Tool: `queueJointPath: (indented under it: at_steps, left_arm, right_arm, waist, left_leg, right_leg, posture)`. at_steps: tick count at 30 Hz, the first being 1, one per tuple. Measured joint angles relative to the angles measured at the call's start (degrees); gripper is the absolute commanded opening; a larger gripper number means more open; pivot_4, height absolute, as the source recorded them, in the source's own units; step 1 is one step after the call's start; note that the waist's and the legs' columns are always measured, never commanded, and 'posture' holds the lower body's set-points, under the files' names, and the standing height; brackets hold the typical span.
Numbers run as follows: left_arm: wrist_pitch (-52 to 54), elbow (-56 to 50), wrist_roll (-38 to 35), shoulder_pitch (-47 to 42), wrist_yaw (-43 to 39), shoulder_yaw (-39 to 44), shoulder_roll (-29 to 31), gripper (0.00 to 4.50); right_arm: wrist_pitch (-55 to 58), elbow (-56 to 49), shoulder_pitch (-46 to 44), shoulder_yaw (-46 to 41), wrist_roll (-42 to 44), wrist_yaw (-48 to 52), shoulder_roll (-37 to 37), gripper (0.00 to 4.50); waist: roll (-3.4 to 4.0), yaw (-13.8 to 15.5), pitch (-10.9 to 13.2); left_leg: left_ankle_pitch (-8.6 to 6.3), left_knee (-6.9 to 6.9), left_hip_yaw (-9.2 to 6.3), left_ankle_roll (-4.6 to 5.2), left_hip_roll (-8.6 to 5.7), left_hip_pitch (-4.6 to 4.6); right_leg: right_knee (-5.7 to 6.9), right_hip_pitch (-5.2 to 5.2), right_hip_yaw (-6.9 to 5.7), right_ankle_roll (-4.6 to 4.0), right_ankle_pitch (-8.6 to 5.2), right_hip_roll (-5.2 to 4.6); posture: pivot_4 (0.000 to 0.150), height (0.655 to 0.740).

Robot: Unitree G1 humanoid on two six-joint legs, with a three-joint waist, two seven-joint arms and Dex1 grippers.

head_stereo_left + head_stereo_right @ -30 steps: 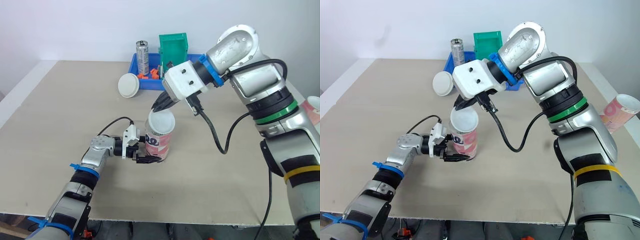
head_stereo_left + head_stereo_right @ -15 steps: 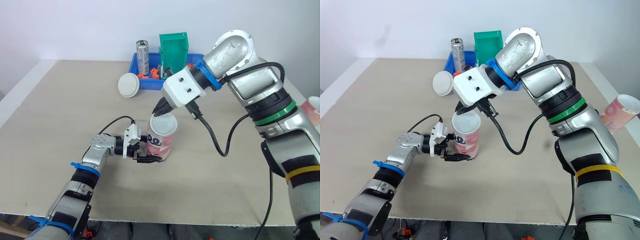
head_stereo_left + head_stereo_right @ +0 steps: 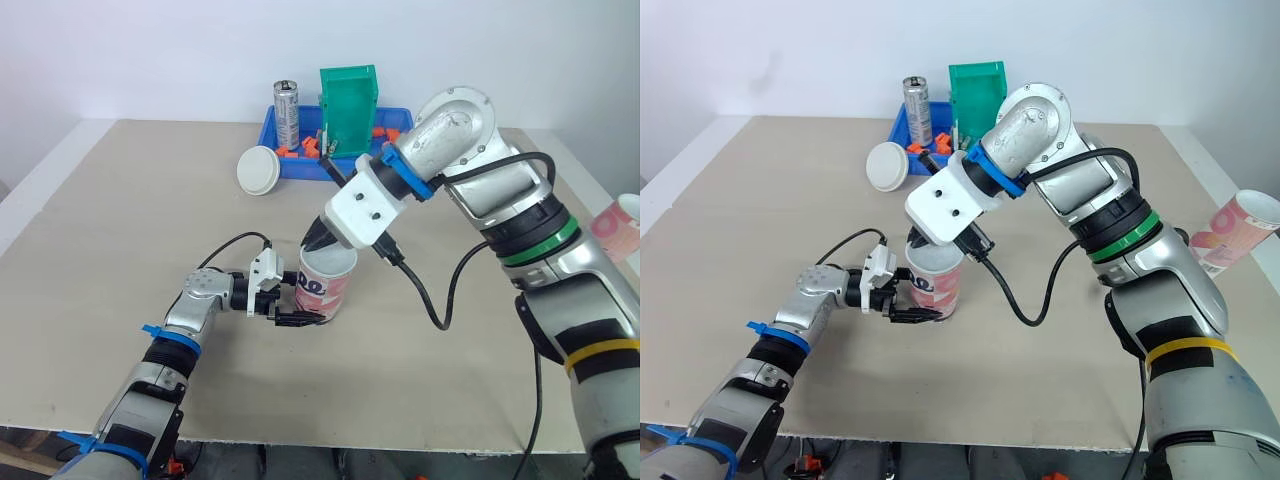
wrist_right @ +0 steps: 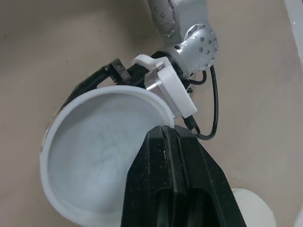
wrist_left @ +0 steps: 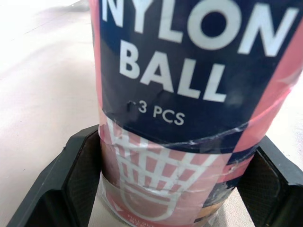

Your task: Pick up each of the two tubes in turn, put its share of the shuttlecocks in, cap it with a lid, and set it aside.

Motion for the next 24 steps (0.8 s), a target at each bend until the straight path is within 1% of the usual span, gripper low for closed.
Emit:
queueJointPath:
  at_steps: [3,4,7,13,16,17,19,20,22,24]
  left_arm:
    - [0.1,0.0,0.0,0.2,0.2,0.2,0.0,3.83]
    - [0.4,0.0,0.0,0.3,0.3,0.3,0.0,3.83]
    - [0.7,-0.1,0.0,0.3,0.4,0.3,0.0,3.83]
    - [0.8,-0.3,0.0,0.3,0.5,0.4,0.0,3.83]
    - [0.8,-0.5,0.0,0.3,0.5,0.3,-0.1,3.83]
    - [0.8,-0.6,0.0,0.3,0.5,0.3,-0.2,3.83]
    - [0.8,-0.6,0.0,0.3,0.5,0.4,-0.1,3.83]
    - [0.8,-0.7,0.0,0.3,0.5,0.4,-0.1,3.83]
    - [0.8,-0.7,0.0,0.3,0.4,0.4,-0.1,3.83]
    - [0.8,-0.7,0.0,0.3,0.4,0.4,0.0,3.83]
  right_arm:
    - [-0.1,0.8,0.0,-0.4,-1.4,-0.1,2.1,1.00]
    - [0.1,1.0,0.0,-0.4,-1.5,-0.1,2.6,1.42]
    - [3.0,1.5,-0.2,-1.9,-1.8,-0.1,4.0,2.96]
    - [8.0,5.4,-1.8,-3.4,-0.5,0.1,5.9,2.96]
    - [10.7,7.2,-5.3,-6.5,2.7,0.1,4.2,2.96]
    - [11.4,6.8,-6.3,-6.9,4.9,0.2,2.1,2.96]
    - [12.0,6.2,-6.2,-6.3,7.1,0.2,-0.4,2.44]
    - [12.1,5.9,-5.9,-6.0,7.9,0.2,-1.3,2.30]
    - [12.2,4.8,-5.2,-4.8,9.7,0.2,-3.9,1.38]
    - [12.2,2.8,-4.1,-3.4,11.1,0.2,-5.3,0.30]
  waist:
    - [0.00,0.0,0.0]
    - [0.00,0.0,0.0]
    - [0.00,0.0,0.0]
    - [0.00,0.0,0.0]
    - [-0.01,0.1,0.1]
    - [-0.03,0.1,0.1]
    - [-0.03,0.1,0.1]
    - [-0.03,0.1,0.1]
    - [-0.02,0.1,0.1]
    - [-0.02,0.0,0.1]
  left_leg:
    - [0.00,0.00,-0.05,0.00,0.01,0.00]
    - [0.00,0.00,-0.07,0.00,0.01,-0.01]
    - [0.00,0.00,-0.15,0.00,0.00,-0.02]
    - [0.01,0.00,-0.23,0.00,0.01,-0.05]
    - [0.01,0.01,-0.31,0.00,0.01,-0.18]
    - [-0.02,0.00,-0.34,-0.03,0.00,-0.18]
    - [-0.04,-0.02,-0.34,-0.07,0.00,-0.19]
    - [-0.04,-0.04,-0.36,-0.07,0.00,-0.19]
    - [-0.04,-0.05,-0.36,-0.06,0.00,-0.18]
    - [-0.05,-0.07,-0.36,-0.06,0.01,-0.17]
  right_leg:
    - [0.01,0.01,-0.06,-0.02,0.00,0.01]
    - [0.00,0.01,-0.08,-0.03,0.00,0.01]
    - [0.00,0.03,-0.16,-0.05,-0.01,0.01]
    - [0.03,-0.01,-0.26,-0.14,0.02,0.02]
    - [0.00,-0.04,-0.34,-0.10,-0.01,-0.01]
    - [-0.02,-0.02,-0.36,-0.05,-0.03,-0.02]
    - [-0.01,-0.05,-0.37,-0.01,-0.04,-0.02]
    - [-0.01,-0.05,-0.39,0.02,-0.02,-0.01]
    - [-0.01,-0.06,-0.40,0.02,-0.03,-0.01]
    - [-0.01,-0.06,-0.40,0.02,-0.03,0.00]
  posture:
    - [0.150,0.7362]
    - [0.150,0.7362]
    - [0.150,0.7362]
    - [0.150,0.7362]
    - [0.150,0.7362]
    - [0.150,0.7362]
    - [0.150,0.7362]
    - [0.150,0.7362]
    - [0.150,0.7362]
    - [0.150,0.7362]
